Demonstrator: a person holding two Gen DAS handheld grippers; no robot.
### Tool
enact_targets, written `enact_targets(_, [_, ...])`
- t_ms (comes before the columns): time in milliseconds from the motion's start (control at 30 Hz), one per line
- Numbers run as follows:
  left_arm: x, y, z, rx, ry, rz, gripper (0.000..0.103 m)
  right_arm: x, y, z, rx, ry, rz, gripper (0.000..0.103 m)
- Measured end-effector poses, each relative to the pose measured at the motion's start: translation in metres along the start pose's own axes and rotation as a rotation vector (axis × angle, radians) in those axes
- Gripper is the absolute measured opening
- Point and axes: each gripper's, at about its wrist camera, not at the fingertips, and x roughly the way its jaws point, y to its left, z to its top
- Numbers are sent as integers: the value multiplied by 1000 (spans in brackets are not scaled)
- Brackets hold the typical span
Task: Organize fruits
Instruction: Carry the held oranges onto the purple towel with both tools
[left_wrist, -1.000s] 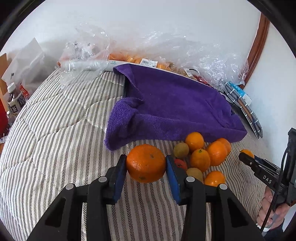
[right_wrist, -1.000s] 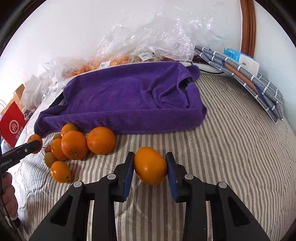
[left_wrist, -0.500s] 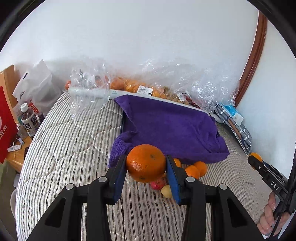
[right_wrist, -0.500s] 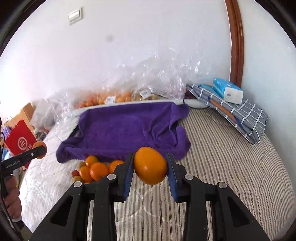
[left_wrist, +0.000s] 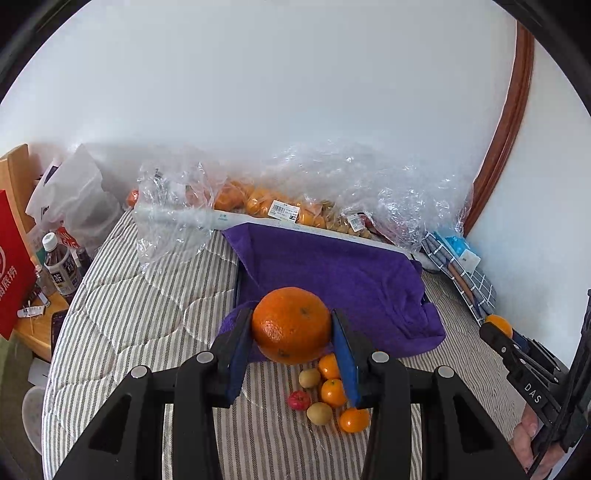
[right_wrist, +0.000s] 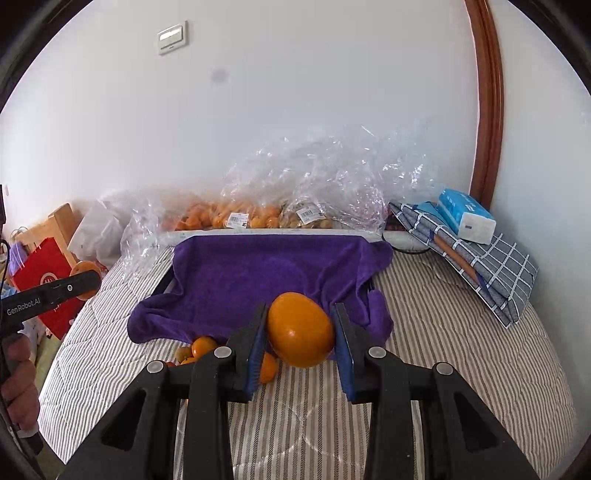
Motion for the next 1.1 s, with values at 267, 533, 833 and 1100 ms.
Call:
enact_targets(267, [49, 6, 22, 12, 36, 24, 40, 48, 1, 16, 5, 19, 7, 34])
enact_targets(533, [102, -1, 43, 18, 48, 42, 40, 97, -12, 37, 20, 22, -15, 34])
enact_targets(833, [150, -7, 47, 18, 95, 32, 40, 143, -23, 55, 34, 24, -39, 34])
enact_targets(1100, [182, 1, 29, 6, 144, 40, 40, 181, -23, 40, 34, 82, -30, 34])
